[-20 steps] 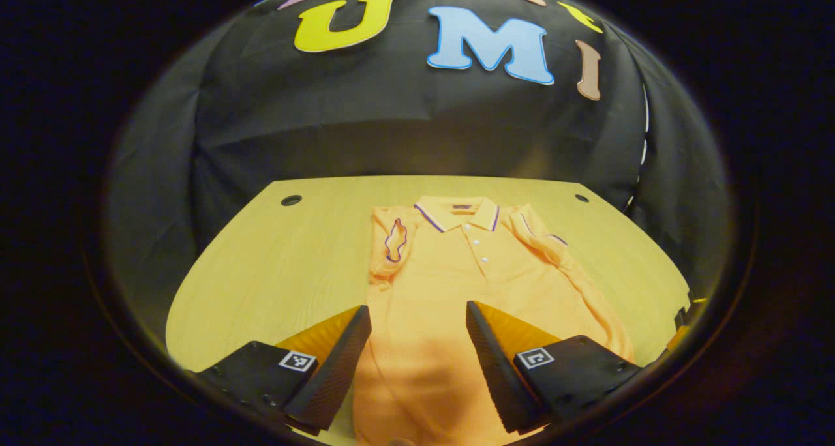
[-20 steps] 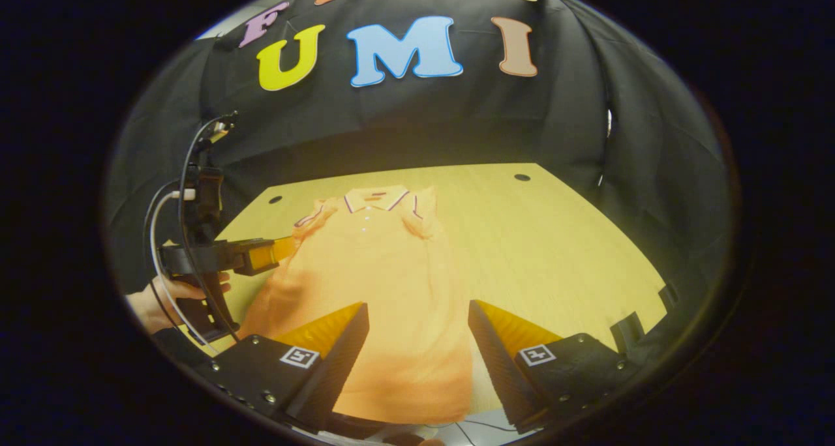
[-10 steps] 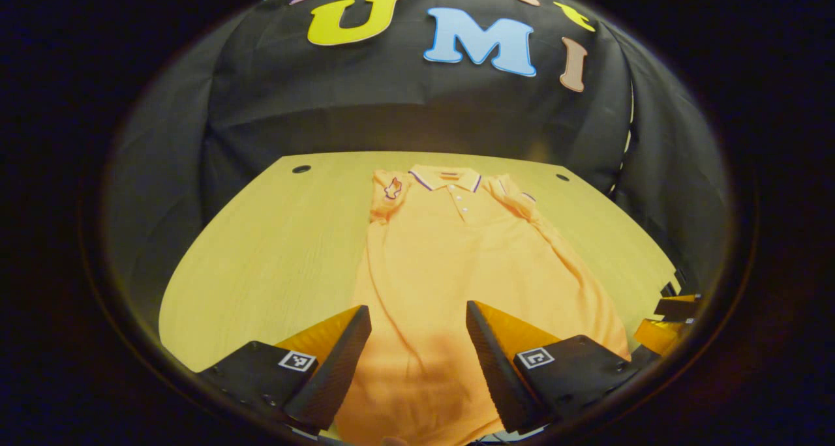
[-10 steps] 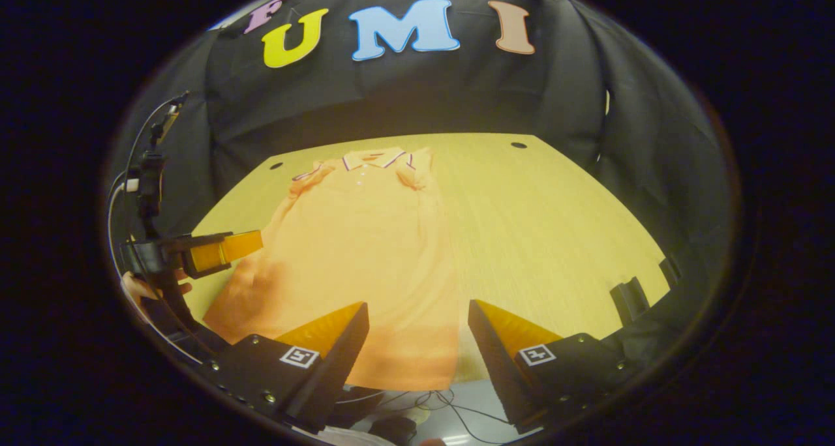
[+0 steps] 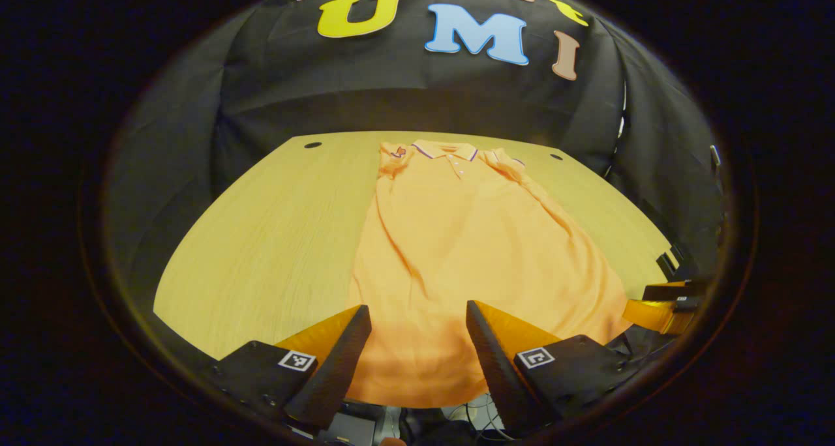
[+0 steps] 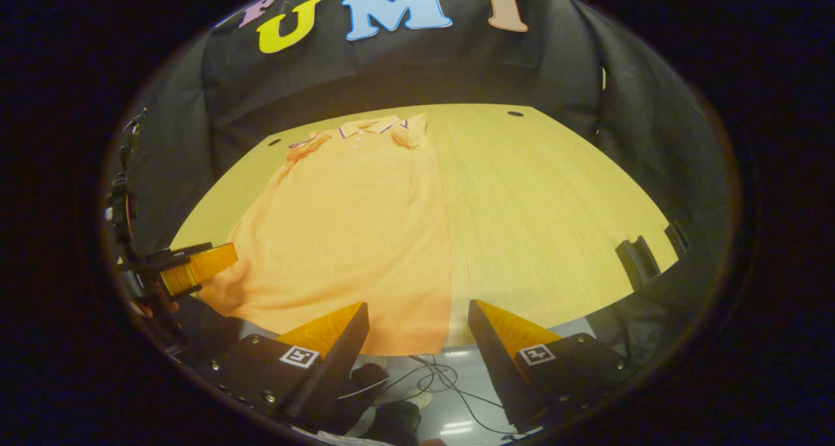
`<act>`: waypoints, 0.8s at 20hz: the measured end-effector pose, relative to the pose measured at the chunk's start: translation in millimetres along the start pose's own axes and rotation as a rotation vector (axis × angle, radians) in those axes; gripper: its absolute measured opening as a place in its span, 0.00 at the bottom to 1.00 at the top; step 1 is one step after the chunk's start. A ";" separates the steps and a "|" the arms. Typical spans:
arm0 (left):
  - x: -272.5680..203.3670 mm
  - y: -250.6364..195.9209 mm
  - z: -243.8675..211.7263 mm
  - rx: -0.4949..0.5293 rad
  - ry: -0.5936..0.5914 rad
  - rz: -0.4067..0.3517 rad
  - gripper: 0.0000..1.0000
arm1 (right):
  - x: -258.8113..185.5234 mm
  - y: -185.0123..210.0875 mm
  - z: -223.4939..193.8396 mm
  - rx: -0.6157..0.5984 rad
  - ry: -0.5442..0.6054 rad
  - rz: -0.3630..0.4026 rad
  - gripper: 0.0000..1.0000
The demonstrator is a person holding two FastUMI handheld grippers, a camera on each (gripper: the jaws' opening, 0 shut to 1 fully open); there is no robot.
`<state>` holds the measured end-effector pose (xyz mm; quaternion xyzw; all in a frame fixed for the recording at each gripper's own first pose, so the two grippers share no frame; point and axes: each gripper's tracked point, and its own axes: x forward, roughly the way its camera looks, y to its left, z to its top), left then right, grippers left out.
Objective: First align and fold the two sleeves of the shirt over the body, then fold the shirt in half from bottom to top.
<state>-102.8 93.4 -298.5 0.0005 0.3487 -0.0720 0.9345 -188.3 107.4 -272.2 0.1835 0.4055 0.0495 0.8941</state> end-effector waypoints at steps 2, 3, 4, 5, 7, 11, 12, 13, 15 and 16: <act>-8.5 2.7 -9.4 0.008 0.002 0.000 0.96 | 2.5 1.6 -4.1 0.010 0.012 0.005 0.95; -10.6 4.1 -13.5 0.010 0.003 0.000 0.96 | 3.9 2.9 -4.7 0.013 0.015 0.009 0.95; -13.7 5.9 -18.6 0.012 0.006 0.001 0.96 | 4.8 3.8 -6.0 0.011 0.016 0.010 0.96; -16.2 8.2 -23.4 0.012 0.012 0.004 0.95 | 6.1 3.3 -7.2 0.004 0.022 0.004 0.96; -18.4 12.1 -29.8 0.008 0.016 0.006 0.95 | 8.5 5.2 -10.6 -0.003 0.029 0.001 0.96; -17.6 12.7 -37.2 0.018 0.024 0.008 0.98 | 14.2 5.9 -13.0 -0.029 0.027 -0.017 0.95; -15.7 10.4 -40.2 0.015 0.027 0.004 0.95 | 14.2 8.1 -14.4 -0.036 0.028 -0.016 0.95; -15.7 10.7 -43.4 0.016 0.032 0.011 0.95 | 13.9 8.2 -14.5 -0.048 0.026 -0.021 0.95; -14.5 9.7 -43.7 0.030 0.022 0.019 0.95 | 13.9 8.2 -16.6 -0.087 0.027 -0.032 0.95; -14.7 9.6 -44.6 0.041 0.020 0.019 0.96 | 13.7 10.5 -17.3 -0.093 0.024 -0.026 0.96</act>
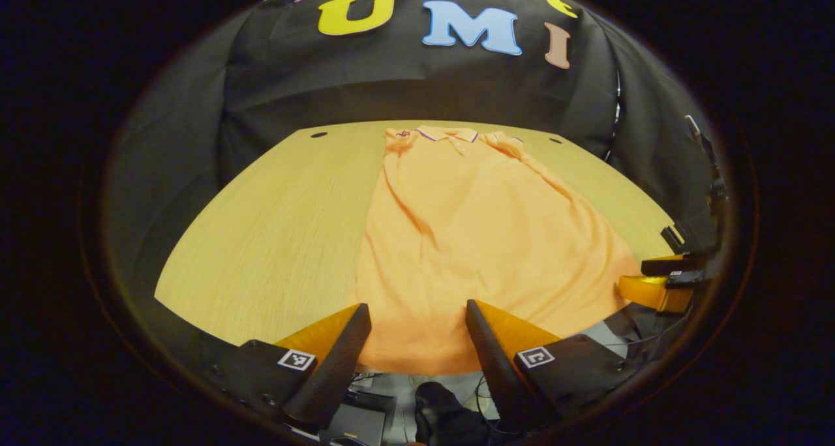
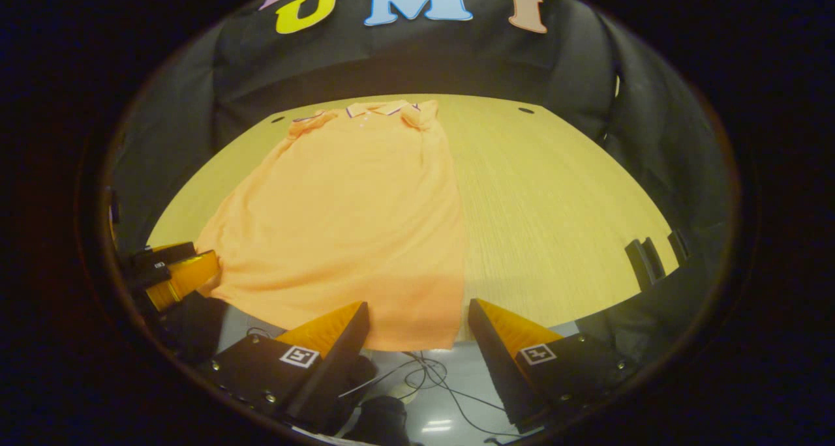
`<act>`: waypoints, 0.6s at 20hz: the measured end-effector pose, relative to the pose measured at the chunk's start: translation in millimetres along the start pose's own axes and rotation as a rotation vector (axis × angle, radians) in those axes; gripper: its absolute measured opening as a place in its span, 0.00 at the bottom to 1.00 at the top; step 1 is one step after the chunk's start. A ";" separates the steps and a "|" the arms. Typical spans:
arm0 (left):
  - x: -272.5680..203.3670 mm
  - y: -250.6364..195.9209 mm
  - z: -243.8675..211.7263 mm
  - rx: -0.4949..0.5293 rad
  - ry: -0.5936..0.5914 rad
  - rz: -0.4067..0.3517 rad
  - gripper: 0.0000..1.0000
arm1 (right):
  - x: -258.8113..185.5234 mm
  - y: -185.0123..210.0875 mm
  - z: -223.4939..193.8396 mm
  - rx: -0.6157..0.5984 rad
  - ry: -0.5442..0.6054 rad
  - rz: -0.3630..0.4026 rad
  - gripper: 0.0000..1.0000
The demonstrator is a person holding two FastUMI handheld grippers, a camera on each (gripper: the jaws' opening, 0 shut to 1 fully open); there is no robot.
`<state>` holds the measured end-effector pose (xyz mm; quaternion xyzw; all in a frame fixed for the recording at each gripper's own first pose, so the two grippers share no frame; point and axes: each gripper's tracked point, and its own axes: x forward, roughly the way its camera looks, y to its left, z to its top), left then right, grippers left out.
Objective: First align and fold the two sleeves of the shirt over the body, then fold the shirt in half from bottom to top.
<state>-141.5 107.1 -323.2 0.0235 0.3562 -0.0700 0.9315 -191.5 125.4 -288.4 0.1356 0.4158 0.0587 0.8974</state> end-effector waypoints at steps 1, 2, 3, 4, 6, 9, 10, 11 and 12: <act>1.0 -0.9 -0.7 0.011 0.002 0.001 0.96 | -1.7 1.6 -0.3 0.003 0.000 0.001 0.95; 1.9 -0.9 -2.0 0.026 0.003 0.003 0.95 | -0.8 2.3 -0.3 0.003 -0.001 0.001 0.91; 2.3 2.6 -3.0 0.044 0.008 0.018 0.95 | -0.7 2.7 -0.3 0.004 -0.003 0.000 0.89; 3.3 6.0 -4.1 0.056 0.004 0.025 0.92 | -0.8 4.0 -0.2 0.001 -0.002 0.004 0.84; 3.1 5.4 -3.4 0.055 0.005 0.025 0.78 | -0.6 1.6 0.5 0.029 -0.004 -0.002 0.62; 3.9 11.1 -3.4 0.043 0.007 0.050 0.55 | 1.2 3.7 0.0 0.022 0.003 0.000 0.51; 2.5 10.5 -3.3 0.036 0.004 0.049 0.42 | -0.4 2.2 0.4 0.053 0.003 -0.004 0.34; 1.7 9.0 -4.3 0.041 0.013 0.047 0.30 | 0.0 5.1 1.1 0.083 0.005 0.008 0.18; 2.0 12.4 -4.2 0.056 0.010 0.061 0.30 | -1.0 6.2 0.4 0.088 0.007 0.015 0.19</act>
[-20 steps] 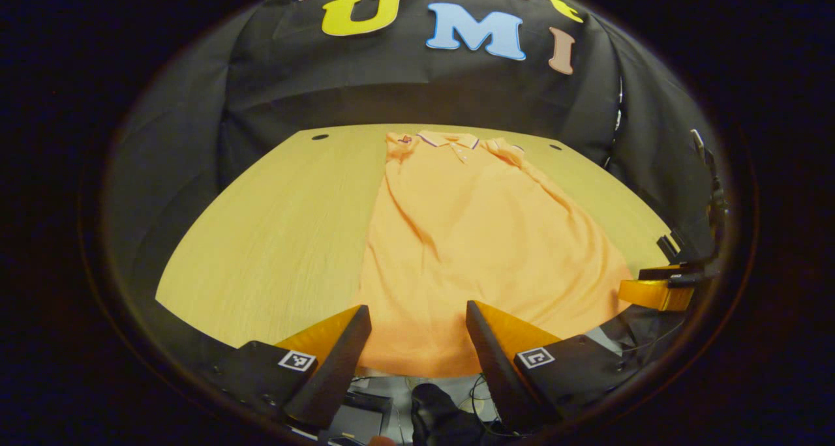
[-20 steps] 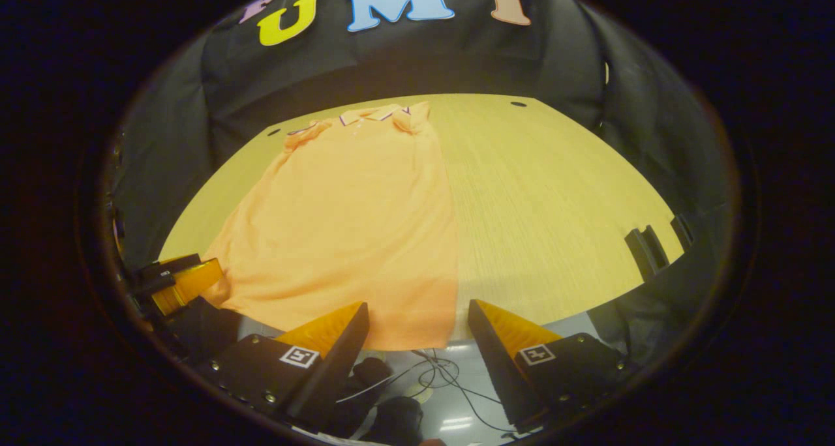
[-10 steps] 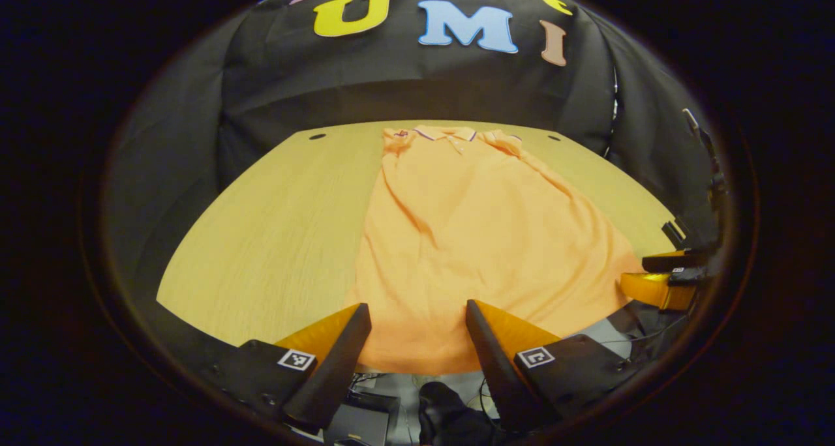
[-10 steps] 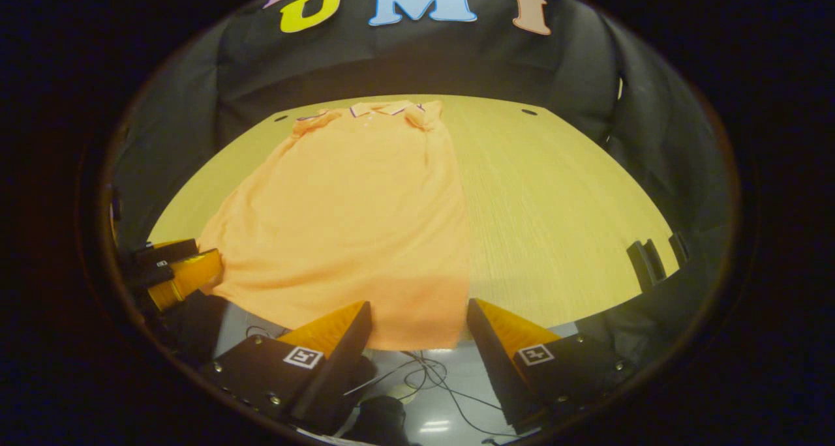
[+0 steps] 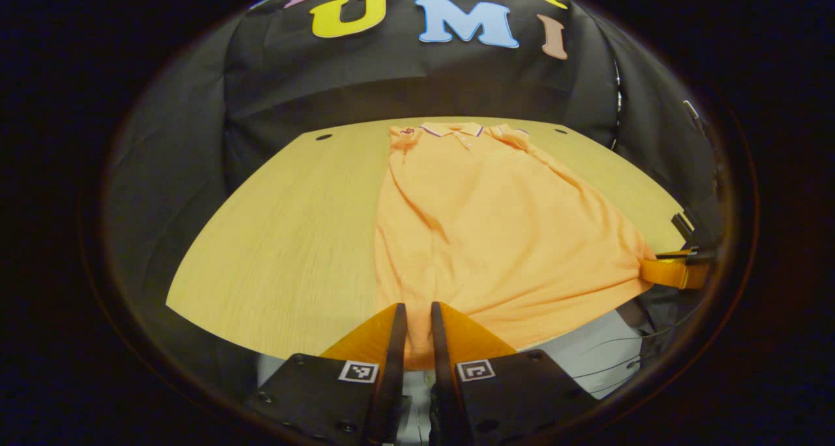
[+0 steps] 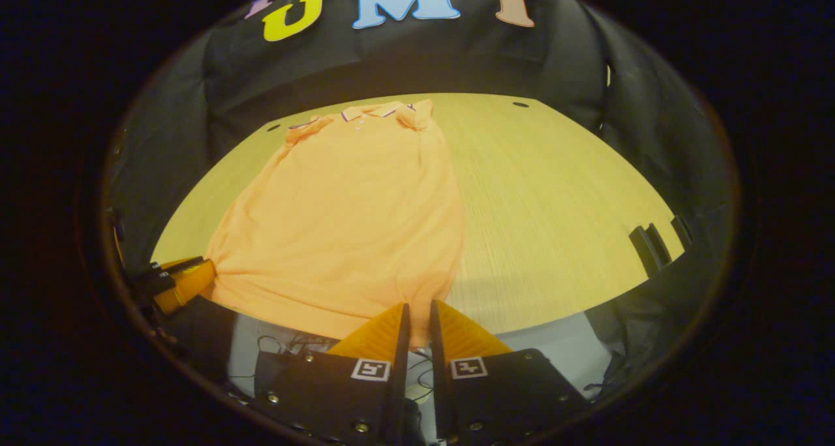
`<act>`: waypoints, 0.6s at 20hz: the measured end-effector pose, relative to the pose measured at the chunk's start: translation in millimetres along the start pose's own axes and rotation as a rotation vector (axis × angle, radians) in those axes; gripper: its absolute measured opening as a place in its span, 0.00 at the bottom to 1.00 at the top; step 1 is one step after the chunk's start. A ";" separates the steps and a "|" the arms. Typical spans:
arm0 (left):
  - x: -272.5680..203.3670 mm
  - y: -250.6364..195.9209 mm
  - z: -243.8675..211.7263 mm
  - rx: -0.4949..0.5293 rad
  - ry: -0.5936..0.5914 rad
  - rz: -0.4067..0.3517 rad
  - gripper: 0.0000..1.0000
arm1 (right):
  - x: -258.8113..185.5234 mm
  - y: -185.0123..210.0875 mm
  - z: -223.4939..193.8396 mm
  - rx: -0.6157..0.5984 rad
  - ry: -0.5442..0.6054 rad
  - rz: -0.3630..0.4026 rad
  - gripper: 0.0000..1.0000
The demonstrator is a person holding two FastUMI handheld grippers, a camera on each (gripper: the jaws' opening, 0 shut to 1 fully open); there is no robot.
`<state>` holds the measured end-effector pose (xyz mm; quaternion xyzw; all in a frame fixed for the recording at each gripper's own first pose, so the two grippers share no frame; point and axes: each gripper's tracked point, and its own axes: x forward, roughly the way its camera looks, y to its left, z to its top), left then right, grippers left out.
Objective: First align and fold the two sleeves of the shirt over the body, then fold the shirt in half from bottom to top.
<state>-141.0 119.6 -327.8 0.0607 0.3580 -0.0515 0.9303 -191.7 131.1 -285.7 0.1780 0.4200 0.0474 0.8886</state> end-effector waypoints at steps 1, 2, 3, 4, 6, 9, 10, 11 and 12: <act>0.5 3.5 -2.2 -0.017 0.008 0.016 0.19 | -0.2 0.3 0.7 -0.002 0.001 0.010 0.20; 0.8 0.7 1.5 -0.017 0.007 0.017 0.07 | 1.6 -2.6 -3.4 0.019 0.007 0.011 0.20; 3.1 0.7 2.0 -0.017 0.012 0.020 0.07 | 2.5 -1.2 -0.7 0.032 0.014 0.022 0.05; 1.2 2.0 2.7 -0.021 0.014 0.020 0.07 | -0.2 -0.6 0.2 0.044 0.017 0.036 0.05; 1.1 2.1 3.2 -0.033 0.019 0.021 0.07 | -2.7 1.3 0.3 0.065 0.019 0.069 0.05; -4.6 2.3 11.2 -0.055 0.017 0.029 0.07 | -14.8 8.6 15.9 0.056 -0.030 0.142 0.05; -7.2 0.5 15.2 -0.065 0.015 0.031 0.07 | -16.7 11.8 20.6 0.053 -0.048 0.170 0.05; -8.3 0.4 20.4 -0.071 0.016 0.036 0.07 | -17.1 13.1 27.9 0.060 -0.072 0.190 0.05; -11.2 -1.0 23.5 -0.074 0.015 0.039 0.07 | -20.7 13.7 34.7 0.070 -0.086 0.207 0.00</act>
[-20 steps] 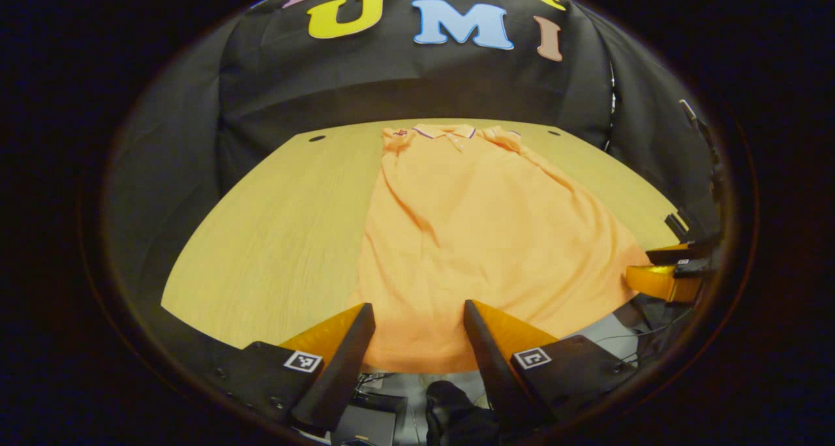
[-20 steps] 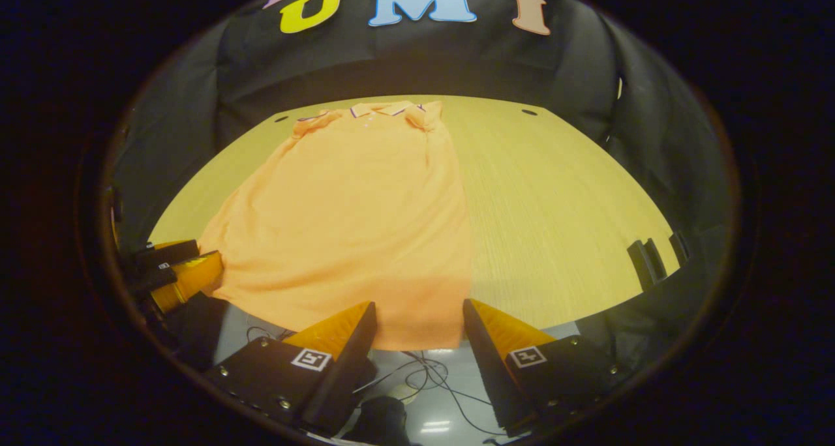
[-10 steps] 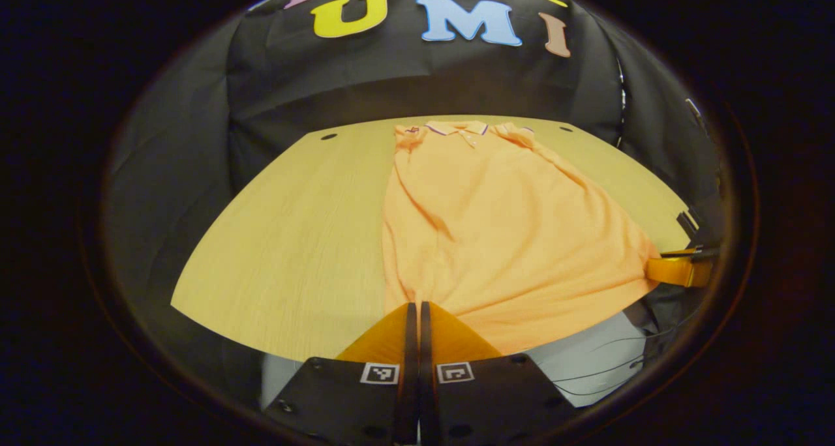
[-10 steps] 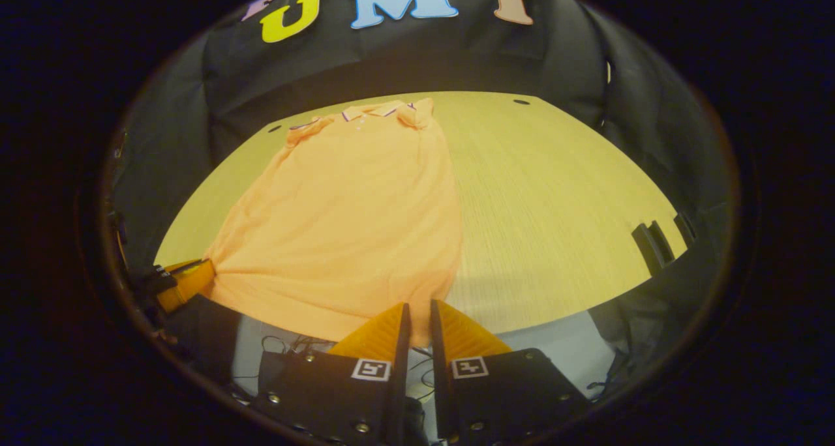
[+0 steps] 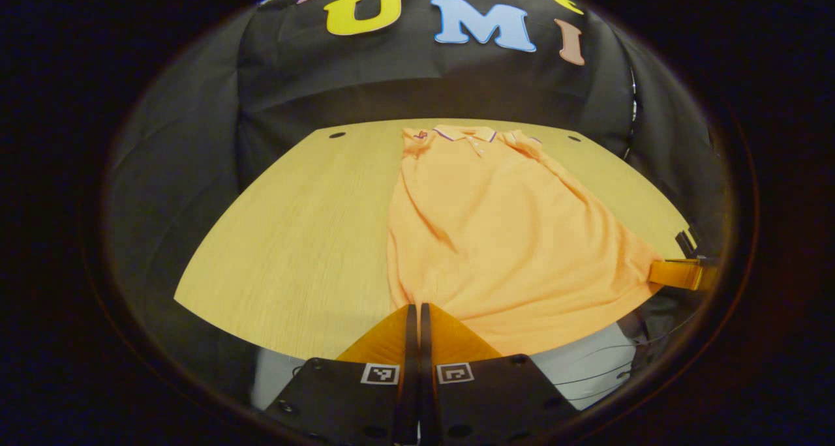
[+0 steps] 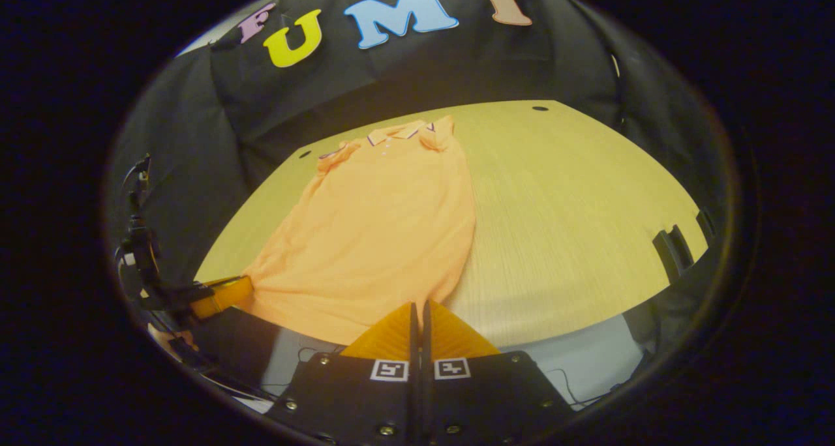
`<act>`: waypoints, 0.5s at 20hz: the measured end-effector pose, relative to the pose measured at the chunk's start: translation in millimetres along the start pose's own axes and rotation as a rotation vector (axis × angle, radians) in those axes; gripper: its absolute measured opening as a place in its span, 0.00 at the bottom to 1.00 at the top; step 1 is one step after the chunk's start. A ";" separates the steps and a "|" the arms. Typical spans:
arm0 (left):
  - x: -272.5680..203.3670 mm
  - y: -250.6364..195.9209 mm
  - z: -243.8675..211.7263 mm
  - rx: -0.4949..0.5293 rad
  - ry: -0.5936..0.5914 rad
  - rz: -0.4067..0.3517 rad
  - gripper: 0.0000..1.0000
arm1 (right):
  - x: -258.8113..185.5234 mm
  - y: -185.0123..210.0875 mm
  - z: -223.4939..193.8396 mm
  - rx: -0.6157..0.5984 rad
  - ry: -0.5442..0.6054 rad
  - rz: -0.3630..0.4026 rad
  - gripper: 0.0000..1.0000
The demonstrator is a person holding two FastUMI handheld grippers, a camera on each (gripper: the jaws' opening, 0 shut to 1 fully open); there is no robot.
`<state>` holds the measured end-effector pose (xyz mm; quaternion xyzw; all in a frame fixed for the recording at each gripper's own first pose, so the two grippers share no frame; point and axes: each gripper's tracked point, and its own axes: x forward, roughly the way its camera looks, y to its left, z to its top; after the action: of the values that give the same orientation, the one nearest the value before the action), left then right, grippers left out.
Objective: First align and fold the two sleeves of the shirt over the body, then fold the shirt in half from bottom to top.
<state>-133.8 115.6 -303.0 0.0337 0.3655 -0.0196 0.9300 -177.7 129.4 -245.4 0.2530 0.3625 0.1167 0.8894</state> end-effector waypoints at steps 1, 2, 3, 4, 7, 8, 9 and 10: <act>-1.2 -2.5 7.0 -0.005 -0.006 -0.003 0.07 | 1.7 0.4 6.0 0.000 -0.010 0.001 0.00; -2.9 -6.5 13.2 -0.009 -0.009 -0.009 0.07 | -2.3 -0.8 13.2 -0.007 -0.025 -0.002 0.00; -4.8 -8.9 21.6 -0.007 -0.015 -0.011 0.07 | -4.7 -0.4 20.2 -0.017 -0.037 -0.002 0.01; -6.3 -11.6 30.8 -0.003 -0.025 -0.015 0.07 | -7.1 0.7 25.7 -0.026 -0.048 -0.004 0.00; -6.9 -19.3 66.8 -0.001 -0.071 -0.037 0.07 | -13.0 8.8 51.0 -0.036 -0.080 0.012 0.00; -6.7 -23.4 78.7 -0.004 -0.088 -0.049 0.07 | -14.4 11.2 61.9 -0.041 -0.099 0.014 0.00; -4.8 -26.3 91.3 -0.003 -0.098 -0.055 0.07 | -15.9 12.0 74.1 -0.044 -0.116 0.010 0.00; -2.9 -27.4 102.2 -0.005 -0.108 -0.064 0.07 | -15.9 14.0 85.9 -0.042 -0.136 0.014 0.04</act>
<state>-68.3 80.4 -227.7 0.0187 0.3158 -0.0502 0.9473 -128.9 103.6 -176.2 0.2440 0.2968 0.1131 0.9163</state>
